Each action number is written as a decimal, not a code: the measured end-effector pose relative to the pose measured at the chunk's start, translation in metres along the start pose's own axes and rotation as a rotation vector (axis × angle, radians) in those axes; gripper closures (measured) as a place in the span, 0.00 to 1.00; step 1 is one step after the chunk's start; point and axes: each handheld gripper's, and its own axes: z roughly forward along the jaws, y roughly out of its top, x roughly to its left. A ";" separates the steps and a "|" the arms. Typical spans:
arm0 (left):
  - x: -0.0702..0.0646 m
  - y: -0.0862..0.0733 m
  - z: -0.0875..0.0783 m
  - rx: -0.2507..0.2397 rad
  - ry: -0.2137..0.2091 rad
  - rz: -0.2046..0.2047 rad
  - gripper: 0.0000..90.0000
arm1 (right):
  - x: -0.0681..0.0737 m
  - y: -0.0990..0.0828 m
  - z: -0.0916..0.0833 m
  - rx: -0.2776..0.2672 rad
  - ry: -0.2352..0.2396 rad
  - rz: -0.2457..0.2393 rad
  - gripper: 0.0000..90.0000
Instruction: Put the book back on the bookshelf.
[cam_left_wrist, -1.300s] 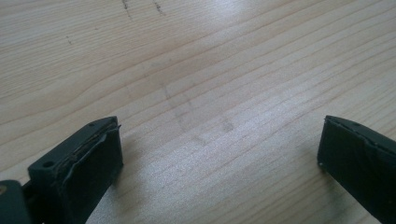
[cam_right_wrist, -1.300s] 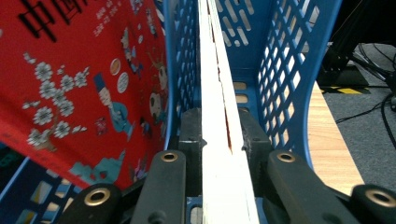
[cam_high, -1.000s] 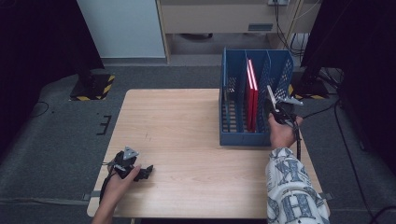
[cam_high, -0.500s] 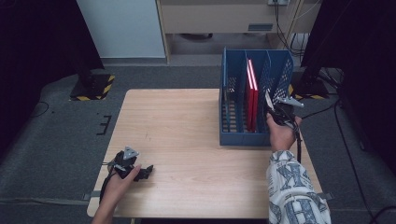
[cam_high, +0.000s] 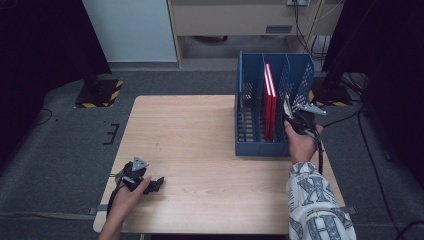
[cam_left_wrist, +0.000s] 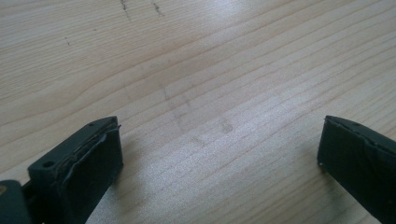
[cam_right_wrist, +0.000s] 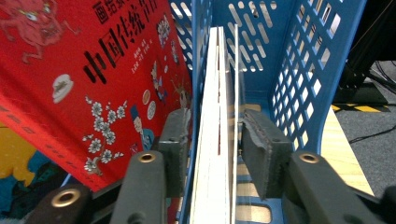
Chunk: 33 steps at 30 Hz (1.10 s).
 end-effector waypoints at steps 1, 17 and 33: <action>0.000 0.000 0.000 0.000 0.000 0.000 0.00 | 0.000 0.000 -0.001 -0.001 0.001 0.001 0.65; 0.000 0.000 0.000 0.000 0.001 -0.001 0.00 | -0.009 0.000 -0.021 -0.031 0.050 0.020 0.43; 0.000 0.000 0.000 -0.001 0.000 -0.001 0.00 | -0.004 -0.006 -0.042 -0.018 0.168 -0.048 0.11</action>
